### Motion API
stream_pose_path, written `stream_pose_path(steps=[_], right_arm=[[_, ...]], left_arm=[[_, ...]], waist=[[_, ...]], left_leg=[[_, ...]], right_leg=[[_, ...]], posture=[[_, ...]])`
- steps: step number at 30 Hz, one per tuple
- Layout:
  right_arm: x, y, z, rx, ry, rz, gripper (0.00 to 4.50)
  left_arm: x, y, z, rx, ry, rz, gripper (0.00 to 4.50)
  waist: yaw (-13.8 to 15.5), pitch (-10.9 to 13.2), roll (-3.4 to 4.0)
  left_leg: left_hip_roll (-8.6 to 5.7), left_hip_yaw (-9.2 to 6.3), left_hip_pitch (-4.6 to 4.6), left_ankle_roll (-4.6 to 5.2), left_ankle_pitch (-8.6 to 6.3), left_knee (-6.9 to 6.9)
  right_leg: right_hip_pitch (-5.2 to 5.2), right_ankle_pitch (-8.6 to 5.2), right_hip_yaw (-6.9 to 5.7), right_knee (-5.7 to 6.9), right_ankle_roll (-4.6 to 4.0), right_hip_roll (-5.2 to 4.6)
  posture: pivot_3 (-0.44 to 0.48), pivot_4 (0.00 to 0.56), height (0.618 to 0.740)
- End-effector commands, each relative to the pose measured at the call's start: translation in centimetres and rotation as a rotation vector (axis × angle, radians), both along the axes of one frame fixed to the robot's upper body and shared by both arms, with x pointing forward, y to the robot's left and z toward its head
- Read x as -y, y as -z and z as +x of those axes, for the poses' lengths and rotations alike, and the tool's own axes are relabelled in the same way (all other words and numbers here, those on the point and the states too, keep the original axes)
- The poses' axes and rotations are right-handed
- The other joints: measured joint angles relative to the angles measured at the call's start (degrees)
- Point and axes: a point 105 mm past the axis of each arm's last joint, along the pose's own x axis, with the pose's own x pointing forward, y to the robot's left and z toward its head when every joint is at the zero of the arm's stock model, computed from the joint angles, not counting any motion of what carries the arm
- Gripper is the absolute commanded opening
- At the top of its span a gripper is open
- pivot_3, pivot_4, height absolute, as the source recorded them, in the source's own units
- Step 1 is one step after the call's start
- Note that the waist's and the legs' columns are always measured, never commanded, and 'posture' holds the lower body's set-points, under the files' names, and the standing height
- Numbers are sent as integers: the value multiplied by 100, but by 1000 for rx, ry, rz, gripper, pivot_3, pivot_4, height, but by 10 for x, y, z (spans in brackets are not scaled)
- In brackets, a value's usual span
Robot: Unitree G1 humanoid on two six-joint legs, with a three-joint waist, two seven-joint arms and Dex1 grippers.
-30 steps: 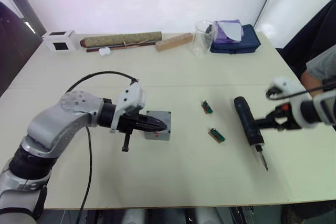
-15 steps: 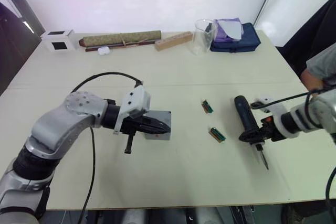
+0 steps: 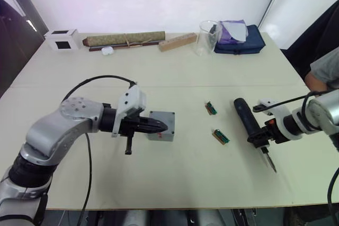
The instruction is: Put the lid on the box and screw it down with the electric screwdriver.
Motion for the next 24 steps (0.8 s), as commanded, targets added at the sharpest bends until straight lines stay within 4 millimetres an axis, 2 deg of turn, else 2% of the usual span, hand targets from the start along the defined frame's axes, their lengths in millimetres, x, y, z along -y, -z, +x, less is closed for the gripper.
stream_pose_path(steps=[1,2,4,5,6,7,8,11,15,18,24], right_arm=[[34,-25,33,201,88,-114,2118],[35,-29,38,224,88,-119,2112],[39,-63,61,415,73,-123,2111],[31,-100,79,632,15,-90,2111],[-14,-152,88,991,-128,71,2111],[-35,-188,78,1244,-186,190,2111],[-57,-202,59,1376,-236,320,2111],[-101,-198,28,1436,-248,618,2111],[-139,-186,12,1486,-233,730,2111],[-155,-179,10,1499,-193,793,2111],[-173,-161,15,1524,-146,782,2111]], left_arm=[[-14,-6,10,37,-56,-3,0],[-17,-6,11,36,-63,-3,0],[-26,-7,20,31,-111,-13,0],[-32,-8,27,27,-149,-26,0],[-38,-8,34,5,-196,-54,0],[-41,-7,38,-12,-224,-73,0],[-43,-6,42,-22,-254,-96,0],[-42,-2,45,-38,-270,-111,0],[-36,4,47,-48,-258,-94,0],[-29,10,48,-41,-237,-60,0],[-20,24,55,-21,-209,-16,0]], waist=[[-38,1,0],[-42,4,5],[-35,13,21],[-32,22,38],[-30,25,42],[-76,26,41],[-105,26,41],[-175,24,42],[-52,18,33],[19,20,36],[-10,20,36]], left_leg=[[0,5,4,0,0,2],[0,14,3,0,0,4],[-2,23,-1,0,1,10],[-2,24,-8,0,1,14],[-3,26,-20,0,2,13],[-3,27,-30,0,2,13],[3,33,-39,-4,5,0],[19,15,-47,-16,13,-32],[28,-8,-66,-26,17,-26],[-8,3,-62,-24,16,-5],[-13,1,-59,-26,19,38]], right_leg=[[3,7,3,-5,-5,0],[2,11,9,-11,-12,0],[-2,21,20,-11,-4,-3],[-10,22,20,-9,-1,-3],[-27,31,23,-5,16,-2],[-41,34,23,-1,20,-2],[-66,41,31,5,33,5],[-109,22,39,43,9,28],[-117,-2,20,82,-20,32],[-112,12,29,85,-2,-12],[-92,26,32,93,7,-1]], posture=[[0,150,740],[0,150,740],[0,150,740],[0,150,740],[0,150,740],[0,150,740],[0,150,740],[0,150,740],[0,150,740],[0,150,740],[0,150,740]])
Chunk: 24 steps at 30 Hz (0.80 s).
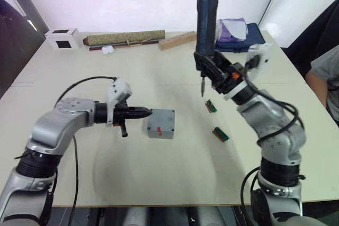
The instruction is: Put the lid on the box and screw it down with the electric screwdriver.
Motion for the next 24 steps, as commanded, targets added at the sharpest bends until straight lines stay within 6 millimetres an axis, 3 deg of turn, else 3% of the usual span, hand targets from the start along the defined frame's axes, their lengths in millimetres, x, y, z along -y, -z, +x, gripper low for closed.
stream_pose_path(steps=[1,11,19,21,24], right_arm=[[-7,-14,-10,126,44,33,2111],[-37,10,-8,90,46,69,2111],[-48,14,-9,100,30,59,2111],[-49,15,-9,100,29,54,2111],[-33,9,-10,88,64,26,2111]], left_arm=[[6,-2,7,61,14,17,0],[12,10,7,52,25,16,0],[11,16,7,45,16,23,0],[11,16,7,47,16,27,0],[10,16,6,50,17,27,0]], waist=[[-10,0,0],[-38,0,0],[-25,0,0],[-30,0,0],[-30,0,0]], left_leg=[[1,-2,3,1,-1,0],[9,-3,4,1,0,-8],[9,-2,4,1,-1,-7],[9,-3,5,1,-1,-7],[9,-3,5,1,0,-7]], right_leg=[[-1,0,-1,7,0,2],[-8,-1,-1,9,-1,11],[-7,-1,0,9,-1,10],[-7,-1,-1,9,-1,10],[-7,-1,-1,10,-1,11]], posture=[[0,150,740],[0,150,740],[0,150,740],[0,150,740],[0,150,740]])
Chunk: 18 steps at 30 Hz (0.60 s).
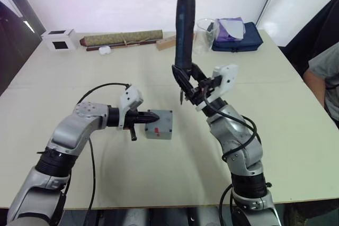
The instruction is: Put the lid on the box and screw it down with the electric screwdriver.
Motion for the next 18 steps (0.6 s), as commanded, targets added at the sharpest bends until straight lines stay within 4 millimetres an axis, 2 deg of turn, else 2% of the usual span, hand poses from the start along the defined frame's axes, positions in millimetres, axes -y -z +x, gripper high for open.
stream_pose_path(steps=[1,5,8,10,12,16,18], right_arm=[[22,-32,-14,73,24,9,2111],[56,-47,-23,1,44,-41,2111],[91,-46,-28,-139,84,-146,2111],[114,-37,-32,-260,138,-264,2111],[134,-14,-43,-466,109,-368,2111],[176,27,-57,-826,167,-444,2111],[191,40,-57,-919,226,-467,2111]], left_arm=[[-2,-3,-2,20,4,3,0],[-3,-4,-5,26,19,8,0],[-5,-8,-11,37,39,5,0],[-5,-13,-17,45,63,2,0],[-7,-30,-28,47,96,-25,0],[-1,-69,-49,54,188,-106,0],[3,-77,-56,62,224,-115,0]], waist=[[2,0,0],[51,0,0],[34,0,1],[33,0,0],[35,1,0],[35,1,-5],[35,1,-4]], left_leg=[[0,0,0,0,0,0],[-3,-1,-1,0,0,5],[-3,0,-1,1,-1,5],[2,-1,-1,3,-2,3],[2,0,0,6,-4,-1],[7,2,-1,8,-5,-3],[5,8,-1,9,-5,6]], right_leg=[[0,0,0,0,0,0],[6,0,-1,-1,0,-8],[6,0,0,-1,0,-10],[6,-1,-1,-3,-1,-9],[7,-2,-1,-5,-2,-9],[9,-2,0,-10,-4,-8],[12,-2,3,-10,-3,-7]], posture=[[0,150,740],[0,150,740],[0,150,740],[0,150,740],[0,150,740],[0,150,740],[0,150,740]])
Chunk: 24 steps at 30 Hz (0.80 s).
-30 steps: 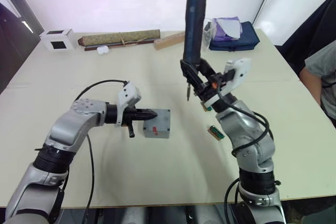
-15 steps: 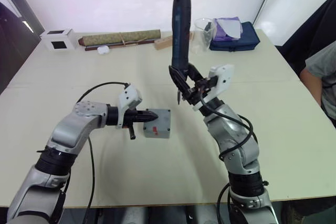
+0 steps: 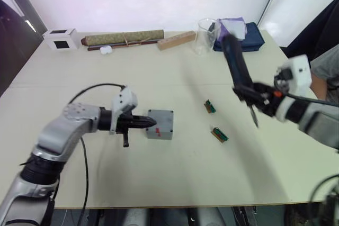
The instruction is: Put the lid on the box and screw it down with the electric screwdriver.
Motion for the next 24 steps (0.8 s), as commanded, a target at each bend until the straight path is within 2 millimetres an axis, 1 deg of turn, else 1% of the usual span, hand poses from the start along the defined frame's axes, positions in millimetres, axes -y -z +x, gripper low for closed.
stream_pose_path(steps=[1,6,8,13,15,16,19,20,23,24], right_arm=[[21,5,-3,-91,70,-33,2111],[37,28,-5,-227,131,-80,2111],[40,32,-5,-255,139,-81,2111],[37,49,-9,-324,127,-95,2111],[38,55,-10,-331,129,-117,3065],[40,57,-11,-334,134,-125,3196],[45,58,-12,-340,145,-150,4330],[47,57,-12,-343,143,-167,4474],[51,55,-13,-362,138,-187,4474],[51,53,-13,-383,119,-220,4474]], left_arm=[[10,-25,-19,43,95,-37,0],[16,-27,-22,60,100,-35,0],[18,-26,-23,59,100,-37,0],[21,-21,-24,54,89,-40,0],[20,-19,-22,54,74,-38,0],[19,-18,-21,56,66,-34,0],[16,-18,-20,55,54,-32,0],[15,-18,-19,55,51,-33,0],[13,-18,-19,57,49,-33,0],[13,-18,-19,57,48,-33,0]], waist=[[-14,-1,2],[-37,-1,3],[-19,-1,3],[-4,-1,2],[-3,-1,2],[-2,-1,2],[5,-1,1],[4,-1,1],[1,-1,1],[-2,-1,1]], left_leg=[[-2,3,1,1,0,4],[3,9,9,6,-4,6],[5,7,8,7,-4,6],[4,7,7,7,-4,8],[4,7,7,7,-4,9],[4,7,7,7,-4,9],[4,7,7,8,-5,10],[4,8,7,8,-5,12],[4,7,7,8,-5,12],[4,7,7,8,-5,12]], right_leg=[[2,0,2,0,1,0],[2,-1,10,0,2,15],[2,-1,10,0,2,19],[4,-1,11,-1,3,18],[5,-1,11,-1,3,18],[5,-1,11,-1,3,18],[6,-1,11,-3,3,18],[7,-1,11,-3,4,18],[7,-1,11,-3,4,18],[7,-1,11,-3,3,18]], posture=[[0,150,740],[0,150,740],[0,150,740],[0,150,740],[0,150,740],[0,150,740],[0,150,740],[0,150,740],[0,150,740],[0,150,740]])
